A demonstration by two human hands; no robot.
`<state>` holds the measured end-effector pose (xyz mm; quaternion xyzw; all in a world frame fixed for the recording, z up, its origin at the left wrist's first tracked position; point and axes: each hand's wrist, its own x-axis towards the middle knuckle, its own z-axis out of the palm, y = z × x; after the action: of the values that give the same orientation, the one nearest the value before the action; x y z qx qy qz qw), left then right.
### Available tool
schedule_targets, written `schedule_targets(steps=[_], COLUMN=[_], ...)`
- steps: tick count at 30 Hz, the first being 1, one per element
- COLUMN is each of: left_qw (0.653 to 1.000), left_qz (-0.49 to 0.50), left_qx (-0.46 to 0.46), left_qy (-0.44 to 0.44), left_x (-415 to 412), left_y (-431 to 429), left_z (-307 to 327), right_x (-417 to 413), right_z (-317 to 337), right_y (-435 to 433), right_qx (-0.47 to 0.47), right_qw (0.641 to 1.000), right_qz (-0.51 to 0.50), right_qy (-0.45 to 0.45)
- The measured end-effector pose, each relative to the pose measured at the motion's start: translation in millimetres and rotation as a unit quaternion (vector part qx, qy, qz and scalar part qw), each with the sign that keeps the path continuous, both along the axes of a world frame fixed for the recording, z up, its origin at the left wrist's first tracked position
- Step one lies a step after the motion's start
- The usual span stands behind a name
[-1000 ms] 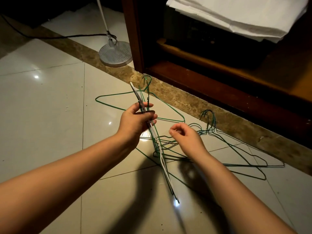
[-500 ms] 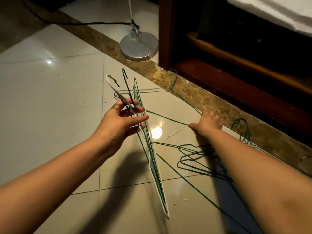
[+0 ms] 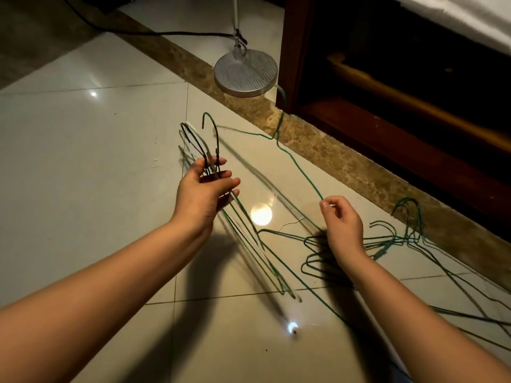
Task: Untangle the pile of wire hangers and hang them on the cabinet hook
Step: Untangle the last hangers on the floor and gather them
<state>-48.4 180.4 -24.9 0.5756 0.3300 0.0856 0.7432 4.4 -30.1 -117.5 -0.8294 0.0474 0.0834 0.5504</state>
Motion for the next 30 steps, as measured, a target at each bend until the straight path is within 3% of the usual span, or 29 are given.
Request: schedule_targets(steps=[5,13,22,30], left_qw=[0.997,0.993,0.977,0.969], left_qz=[0.037,-0.078,-0.185,-0.224], left_qx=[-0.064,-0.078,-0.107,-0.100], left_qy=[-0.009,-0.051,-0.004,0.043], left_x=[4.8,4.9,-19.0,-35.4], left_y=[-35.4,-125.8,-191.8,-202.7], left_z=[13.1,38.5,42.0,28.0], right_x=[-39.3,-94.8,-151.1,-168.0], right_z=[41.9,77.7,91.7,80.5], right_y=[-8.7,-86.4,-163.9,-182.6], right_qx=[0.099,0.161,0.161,0.080], right_qw=[0.995,0.982,0.976,0.985], right_qz=[-0.031,-0.002,-0.004,0.108], right_qy=[0.000,0.096,0.146,0.110])
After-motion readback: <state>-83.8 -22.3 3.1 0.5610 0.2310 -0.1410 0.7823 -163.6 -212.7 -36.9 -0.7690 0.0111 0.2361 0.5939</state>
